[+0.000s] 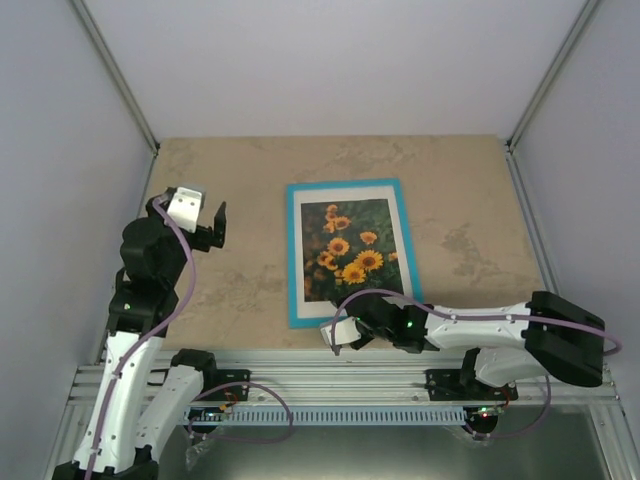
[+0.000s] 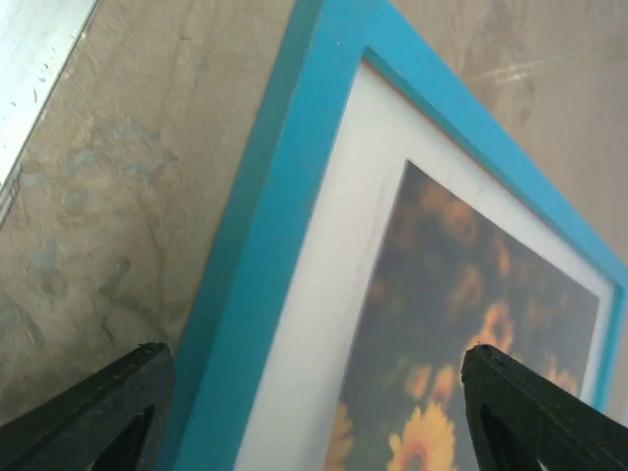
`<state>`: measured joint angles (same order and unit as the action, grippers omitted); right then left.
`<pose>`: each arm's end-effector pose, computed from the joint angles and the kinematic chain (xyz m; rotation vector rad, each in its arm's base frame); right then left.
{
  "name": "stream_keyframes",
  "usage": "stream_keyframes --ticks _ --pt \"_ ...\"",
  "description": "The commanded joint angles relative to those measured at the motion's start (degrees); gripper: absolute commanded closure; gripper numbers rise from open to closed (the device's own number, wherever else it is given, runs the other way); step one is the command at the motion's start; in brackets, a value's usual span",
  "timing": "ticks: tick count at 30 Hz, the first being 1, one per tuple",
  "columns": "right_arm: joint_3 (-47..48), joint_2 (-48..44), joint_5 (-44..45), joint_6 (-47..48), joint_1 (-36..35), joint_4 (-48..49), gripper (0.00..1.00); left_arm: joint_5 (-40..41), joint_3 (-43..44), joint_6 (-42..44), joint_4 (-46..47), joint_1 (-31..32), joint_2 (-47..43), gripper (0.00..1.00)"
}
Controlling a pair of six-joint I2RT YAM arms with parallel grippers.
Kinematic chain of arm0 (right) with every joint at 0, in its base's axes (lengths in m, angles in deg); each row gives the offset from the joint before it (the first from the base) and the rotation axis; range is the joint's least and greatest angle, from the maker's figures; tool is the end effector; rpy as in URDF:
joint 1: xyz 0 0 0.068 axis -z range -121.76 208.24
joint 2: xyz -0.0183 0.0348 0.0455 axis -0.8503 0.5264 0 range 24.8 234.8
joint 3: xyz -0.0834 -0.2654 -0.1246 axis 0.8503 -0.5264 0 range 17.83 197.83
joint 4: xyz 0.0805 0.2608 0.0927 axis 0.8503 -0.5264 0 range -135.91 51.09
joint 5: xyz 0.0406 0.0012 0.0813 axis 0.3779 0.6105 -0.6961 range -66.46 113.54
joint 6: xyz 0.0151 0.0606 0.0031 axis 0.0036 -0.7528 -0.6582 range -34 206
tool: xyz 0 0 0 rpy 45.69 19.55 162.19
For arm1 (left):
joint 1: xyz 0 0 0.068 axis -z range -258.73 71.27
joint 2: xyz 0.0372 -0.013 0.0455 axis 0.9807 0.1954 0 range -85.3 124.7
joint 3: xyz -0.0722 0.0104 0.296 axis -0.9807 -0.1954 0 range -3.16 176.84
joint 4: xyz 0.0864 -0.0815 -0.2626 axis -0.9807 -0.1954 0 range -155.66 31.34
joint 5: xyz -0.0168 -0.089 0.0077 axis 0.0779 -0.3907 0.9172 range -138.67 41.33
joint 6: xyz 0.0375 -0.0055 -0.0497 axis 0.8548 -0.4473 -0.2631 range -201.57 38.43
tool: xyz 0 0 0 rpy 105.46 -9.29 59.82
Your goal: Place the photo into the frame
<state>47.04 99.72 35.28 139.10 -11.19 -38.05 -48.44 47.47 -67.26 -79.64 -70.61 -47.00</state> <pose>0.1010 0.2419 0.1613 -1.9978 1.2091 -0.0998 0.1598 -0.0226 0.3963 0.3320 1.6901 0.0834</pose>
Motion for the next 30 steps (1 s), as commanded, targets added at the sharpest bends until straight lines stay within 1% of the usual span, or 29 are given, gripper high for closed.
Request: stream_keyframes --ticks 1,3,4,9,13,16,17,20,25,28,30 --pt "3.73 3.38 -4.96 -3.14 -0.27 0.46 0.13 -2.91 -2.06 -0.52 -1.38 -0.37 -0.13 0.01" --pt "5.28 3.87 -7.07 -2.97 -0.32 -1.49 0.05 -4.18 -2.64 -1.08 -1.65 -0.39 0.39 0.01" --pt "6.30 3.89 -8.81 -2.70 -0.35 -3.23 0.03 -4.33 -2.86 -1.50 -1.62 -0.39 0.79 0.01" --pt "15.25 2.55 -14.30 -3.64 0.97 -12.69 0.02 -3.89 -1.22 -3.04 -2.98 -0.38 5.38 0.01" --pt "20.66 2.25 -13.58 -3.89 5.68 -13.98 0.02 -4.74 2.27 -4.39 -5.38 -0.38 12.73 0.01" --pt "24.41 3.49 -9.85 -6.03 11.81 -12.02 0.02 -5.73 4.11 -5.87 -4.72 -0.39 17.86 0.01" --pt "25.74 3.50 -9.43 -7.05 13.08 -11.62 0.02 -5.92 4.85 -6.48 -4.25 -0.37 19.44 0.01" --pt "29.99 3.13 -10.29 -10.77 21.16 -10.93 0.02 -6.76 7.78 -7.86 -3.22 -0.39 25.11 0.01" --pt "39.03 4.58 -15.35 -14.12 31.76 -17.37 0.02 -7.49 13.60 -10.15 -3.23 -0.39 35.21 0.01" --pt "43.20 6.50 -18.36 -15.38 37.05 -22.01 0.02 -7.26 16.49 -10.96 -3.03 -0.47 39.60 0.01" --pt "45.22 7.82 -21.57 -16.03 40.81 -25.41 0.02 -8.84 18.54 -11.10 -3.33 -0.46 42.20 0.01"
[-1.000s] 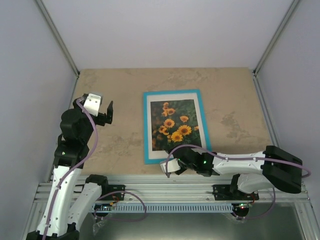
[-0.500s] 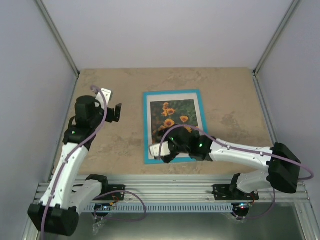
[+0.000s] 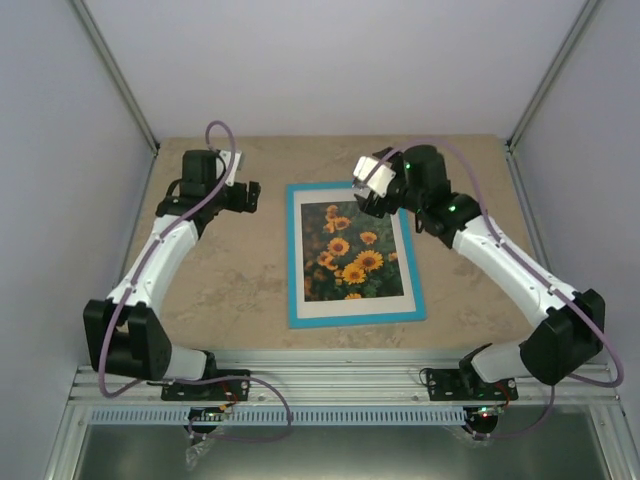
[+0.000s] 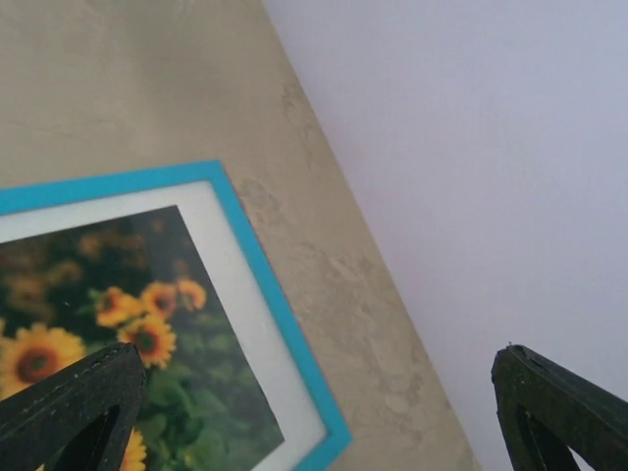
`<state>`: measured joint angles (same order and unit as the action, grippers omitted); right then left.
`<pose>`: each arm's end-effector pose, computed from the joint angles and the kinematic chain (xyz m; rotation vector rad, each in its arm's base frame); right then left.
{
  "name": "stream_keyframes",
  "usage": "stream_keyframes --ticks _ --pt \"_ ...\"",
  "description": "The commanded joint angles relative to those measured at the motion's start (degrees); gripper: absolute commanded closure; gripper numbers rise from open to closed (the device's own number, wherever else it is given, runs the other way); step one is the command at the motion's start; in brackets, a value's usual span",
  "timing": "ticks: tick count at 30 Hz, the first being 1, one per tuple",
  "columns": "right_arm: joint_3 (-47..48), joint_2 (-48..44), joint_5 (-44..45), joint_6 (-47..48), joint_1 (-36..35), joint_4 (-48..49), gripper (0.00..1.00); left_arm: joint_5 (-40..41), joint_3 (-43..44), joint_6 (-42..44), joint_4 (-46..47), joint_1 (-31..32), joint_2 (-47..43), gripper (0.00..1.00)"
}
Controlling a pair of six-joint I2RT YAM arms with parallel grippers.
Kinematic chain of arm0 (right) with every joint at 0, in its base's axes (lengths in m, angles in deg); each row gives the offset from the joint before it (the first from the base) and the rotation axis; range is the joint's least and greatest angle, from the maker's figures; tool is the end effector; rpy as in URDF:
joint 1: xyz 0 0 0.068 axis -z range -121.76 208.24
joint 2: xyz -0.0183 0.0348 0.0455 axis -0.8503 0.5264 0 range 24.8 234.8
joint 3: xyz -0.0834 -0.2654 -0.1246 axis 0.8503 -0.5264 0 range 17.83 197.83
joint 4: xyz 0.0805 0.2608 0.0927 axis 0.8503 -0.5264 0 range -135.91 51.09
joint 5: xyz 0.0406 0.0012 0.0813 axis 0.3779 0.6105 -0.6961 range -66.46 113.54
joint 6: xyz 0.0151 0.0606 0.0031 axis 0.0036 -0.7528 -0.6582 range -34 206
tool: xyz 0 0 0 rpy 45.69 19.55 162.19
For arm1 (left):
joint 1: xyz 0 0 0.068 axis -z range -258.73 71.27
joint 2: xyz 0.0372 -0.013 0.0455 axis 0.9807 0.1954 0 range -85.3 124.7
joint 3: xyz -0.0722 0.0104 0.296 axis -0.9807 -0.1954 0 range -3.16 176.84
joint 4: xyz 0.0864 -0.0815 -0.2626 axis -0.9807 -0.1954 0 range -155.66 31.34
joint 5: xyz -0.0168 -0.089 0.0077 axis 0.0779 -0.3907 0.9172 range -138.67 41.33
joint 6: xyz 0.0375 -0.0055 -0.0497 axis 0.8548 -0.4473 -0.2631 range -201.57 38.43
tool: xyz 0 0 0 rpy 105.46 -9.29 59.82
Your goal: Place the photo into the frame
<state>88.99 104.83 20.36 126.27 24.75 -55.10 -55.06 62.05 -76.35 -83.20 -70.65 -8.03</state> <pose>0.2970 0.1998 0.3716 -1.2330 1.5843 -0.0200 0.3278 -0.0518 0.3325 0.3172 2.1861 -0.1509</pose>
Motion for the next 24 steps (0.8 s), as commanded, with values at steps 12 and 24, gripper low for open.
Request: stream_keyframes --ticks 12,24 --pt "13.04 18.24 -25.53 -3.78 23.19 -28.93 0.03 -13.91 12.70 -2.45 -5.80 -0.39 20.09 0.01" --pt "28.11 43.32 -34.81 -9.04 32.83 -41.31 0.02 -21.73 19.77 -4.64 -8.22 -0.43 37.08 0.07"
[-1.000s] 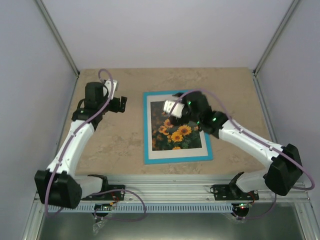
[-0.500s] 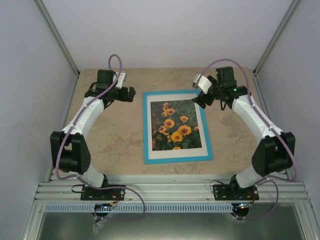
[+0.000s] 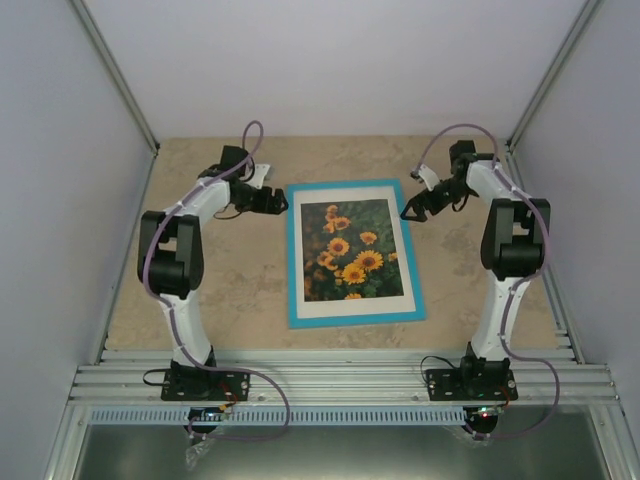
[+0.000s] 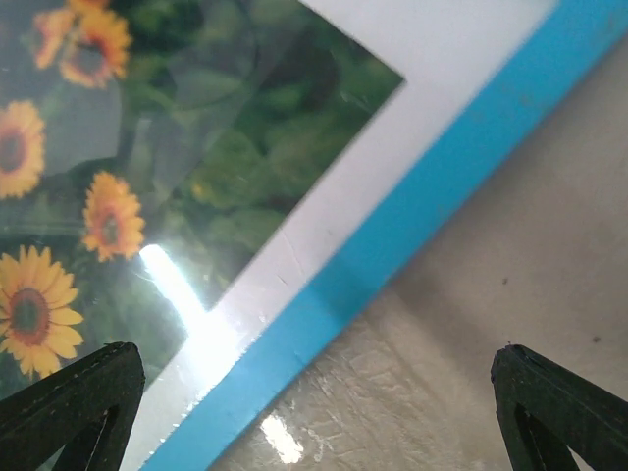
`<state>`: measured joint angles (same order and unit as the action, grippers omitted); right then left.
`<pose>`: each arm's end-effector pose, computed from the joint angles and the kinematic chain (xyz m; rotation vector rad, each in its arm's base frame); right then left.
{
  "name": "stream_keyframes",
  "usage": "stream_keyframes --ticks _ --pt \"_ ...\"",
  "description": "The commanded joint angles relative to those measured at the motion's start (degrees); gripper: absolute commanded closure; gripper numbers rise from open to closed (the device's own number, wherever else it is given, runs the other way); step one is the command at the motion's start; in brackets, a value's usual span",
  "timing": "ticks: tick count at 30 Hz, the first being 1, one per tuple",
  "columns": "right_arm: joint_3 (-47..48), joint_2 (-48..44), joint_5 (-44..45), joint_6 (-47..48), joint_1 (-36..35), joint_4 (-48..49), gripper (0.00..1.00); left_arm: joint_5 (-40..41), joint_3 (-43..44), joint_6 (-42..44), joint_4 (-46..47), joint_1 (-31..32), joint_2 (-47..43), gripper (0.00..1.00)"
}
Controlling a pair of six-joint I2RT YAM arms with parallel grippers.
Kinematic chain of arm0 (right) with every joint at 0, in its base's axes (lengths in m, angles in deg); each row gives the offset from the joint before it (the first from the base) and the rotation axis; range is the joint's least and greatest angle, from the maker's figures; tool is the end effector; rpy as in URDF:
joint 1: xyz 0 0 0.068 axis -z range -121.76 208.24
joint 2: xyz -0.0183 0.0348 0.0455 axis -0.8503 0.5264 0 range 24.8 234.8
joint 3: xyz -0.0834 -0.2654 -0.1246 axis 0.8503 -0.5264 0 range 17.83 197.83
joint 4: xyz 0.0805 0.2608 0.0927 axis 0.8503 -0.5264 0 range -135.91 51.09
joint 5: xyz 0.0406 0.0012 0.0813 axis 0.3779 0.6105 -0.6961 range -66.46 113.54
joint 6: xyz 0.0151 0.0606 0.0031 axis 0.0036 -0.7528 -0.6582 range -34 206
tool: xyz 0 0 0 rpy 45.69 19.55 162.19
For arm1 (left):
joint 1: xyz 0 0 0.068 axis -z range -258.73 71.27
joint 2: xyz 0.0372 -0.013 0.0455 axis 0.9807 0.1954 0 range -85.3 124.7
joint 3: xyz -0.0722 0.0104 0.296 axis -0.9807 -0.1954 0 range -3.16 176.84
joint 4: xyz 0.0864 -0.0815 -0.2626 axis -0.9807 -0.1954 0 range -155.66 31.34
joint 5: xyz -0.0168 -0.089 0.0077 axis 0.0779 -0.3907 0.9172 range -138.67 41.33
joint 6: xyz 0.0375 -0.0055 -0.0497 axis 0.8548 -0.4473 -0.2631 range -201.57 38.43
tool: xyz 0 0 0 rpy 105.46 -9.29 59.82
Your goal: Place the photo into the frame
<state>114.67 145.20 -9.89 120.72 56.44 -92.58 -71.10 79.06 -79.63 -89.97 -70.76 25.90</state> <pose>0.4688 0.0410 0.2045 -0.9271 2.5215 0.6881 0.4472 -0.0809 0.2080 0.3598 2.5716 -0.5496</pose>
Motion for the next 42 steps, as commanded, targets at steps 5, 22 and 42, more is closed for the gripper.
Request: stream_keyframes --ticks 5,22,42 --pt "5.21 8.46 -7.24 -5.78 0.94 -5.82 0.06 -10.91 5.88 -3.95 -2.44 -0.32 9.28 0.17" --pt "-2.69 12.64 -14.53 -2.85 -1.69 -11.49 0.33 -11.10 4.14 1.76 -4.63 -0.23 12.85 0.58" --pt "-7.77 4.93 -13.04 -4.21 -1.15 -7.92 0.25 -4.76 -8.23 0.81 -1.92 -0.61 1.78 0.26"
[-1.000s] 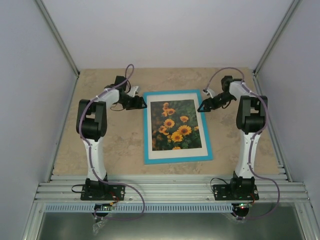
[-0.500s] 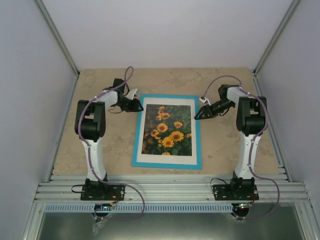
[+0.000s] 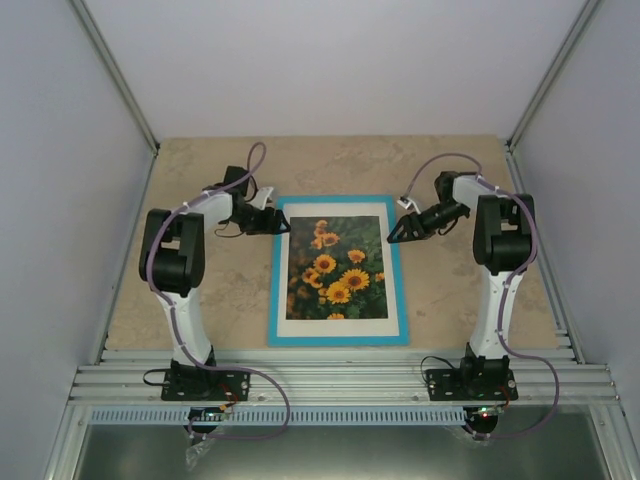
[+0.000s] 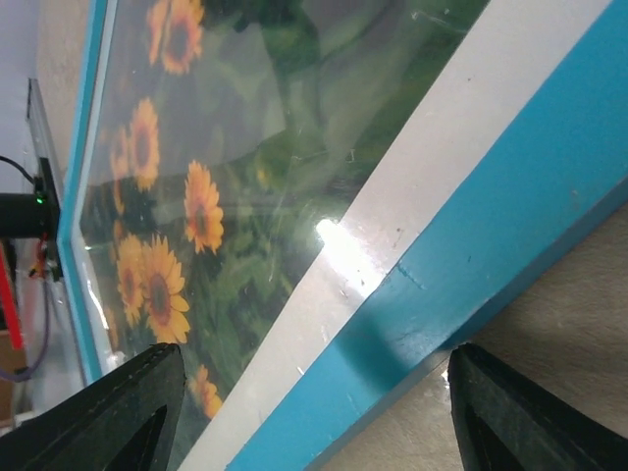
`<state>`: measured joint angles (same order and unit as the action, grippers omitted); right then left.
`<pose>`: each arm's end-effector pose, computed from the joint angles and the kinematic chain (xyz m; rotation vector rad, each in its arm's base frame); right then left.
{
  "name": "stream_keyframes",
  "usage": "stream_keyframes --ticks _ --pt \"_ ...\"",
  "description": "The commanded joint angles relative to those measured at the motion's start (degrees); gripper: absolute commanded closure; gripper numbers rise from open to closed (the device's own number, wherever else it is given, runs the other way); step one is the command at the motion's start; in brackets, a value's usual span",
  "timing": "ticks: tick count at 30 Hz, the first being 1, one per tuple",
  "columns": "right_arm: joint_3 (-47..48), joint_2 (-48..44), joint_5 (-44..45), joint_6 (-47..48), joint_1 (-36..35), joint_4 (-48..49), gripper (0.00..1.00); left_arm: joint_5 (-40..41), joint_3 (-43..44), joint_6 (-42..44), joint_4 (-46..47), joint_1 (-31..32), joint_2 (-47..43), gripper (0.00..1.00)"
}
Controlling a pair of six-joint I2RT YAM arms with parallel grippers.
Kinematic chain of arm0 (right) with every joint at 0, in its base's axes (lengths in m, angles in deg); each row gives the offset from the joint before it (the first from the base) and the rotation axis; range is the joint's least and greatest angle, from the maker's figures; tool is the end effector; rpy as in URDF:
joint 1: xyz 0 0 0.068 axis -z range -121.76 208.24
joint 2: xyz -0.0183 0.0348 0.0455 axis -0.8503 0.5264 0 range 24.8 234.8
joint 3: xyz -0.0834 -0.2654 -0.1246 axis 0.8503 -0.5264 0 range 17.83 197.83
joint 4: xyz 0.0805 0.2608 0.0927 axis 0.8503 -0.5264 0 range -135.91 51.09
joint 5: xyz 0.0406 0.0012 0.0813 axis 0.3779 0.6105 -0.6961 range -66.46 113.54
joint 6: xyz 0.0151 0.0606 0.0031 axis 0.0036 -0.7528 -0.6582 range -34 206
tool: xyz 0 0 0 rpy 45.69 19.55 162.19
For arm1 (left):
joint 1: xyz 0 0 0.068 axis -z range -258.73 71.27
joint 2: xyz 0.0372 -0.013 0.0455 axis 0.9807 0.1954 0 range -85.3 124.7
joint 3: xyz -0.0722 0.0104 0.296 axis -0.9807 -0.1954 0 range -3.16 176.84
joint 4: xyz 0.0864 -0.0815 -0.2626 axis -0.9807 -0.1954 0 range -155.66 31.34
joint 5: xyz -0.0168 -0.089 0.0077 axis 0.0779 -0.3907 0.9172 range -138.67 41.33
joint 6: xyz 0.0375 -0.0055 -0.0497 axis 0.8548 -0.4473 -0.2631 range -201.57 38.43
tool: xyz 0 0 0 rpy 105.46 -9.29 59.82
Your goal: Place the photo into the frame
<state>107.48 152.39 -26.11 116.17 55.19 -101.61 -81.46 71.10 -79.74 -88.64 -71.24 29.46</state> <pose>0.4317 0.0594 0.1251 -0.6875 2.7273 1.3250 0.4223 -0.0815 0.1439 0.3579 2.6980 -0.8218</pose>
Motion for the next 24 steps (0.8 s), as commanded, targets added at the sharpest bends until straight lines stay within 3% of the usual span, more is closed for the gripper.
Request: stream_keyframes --ticks 1,4,9,14,20,24 --pt "-0.81 -3.31 3.16 0.45 0.53 1.11 0.22 6.59 0.46 1.87 -4.03 -0.23 -2.51 0.21" --pt "0.16 -6.69 3.02 1.80 2.00 0.05 0.17 10.27 3.57 5.27 -6.23 -0.61 -5.80 0.01" --pt "6.08 -10.78 3.35 3.30 4.18 -2.22 0.03 12.39 10.85 6.31 -9.45 -3.26 -10.78 0.01" --pt "9.46 -17.74 4.21 3.75 6.18 -2.83 0.02 11.58 13.64 6.75 -12.18 -9.76 -17.09 0.01" --pt "2.84 -28.14 3.04 4.24 11.47 -1.17 0.02 11.11 8.44 5.09 -13.16 -20.18 -25.90 0.00" --pt "-7.50 -34.42 2.40 4.37 14.70 2.12 0.02 11.16 0.33 5.42 -11.76 -24.35 -34.03 0.01"
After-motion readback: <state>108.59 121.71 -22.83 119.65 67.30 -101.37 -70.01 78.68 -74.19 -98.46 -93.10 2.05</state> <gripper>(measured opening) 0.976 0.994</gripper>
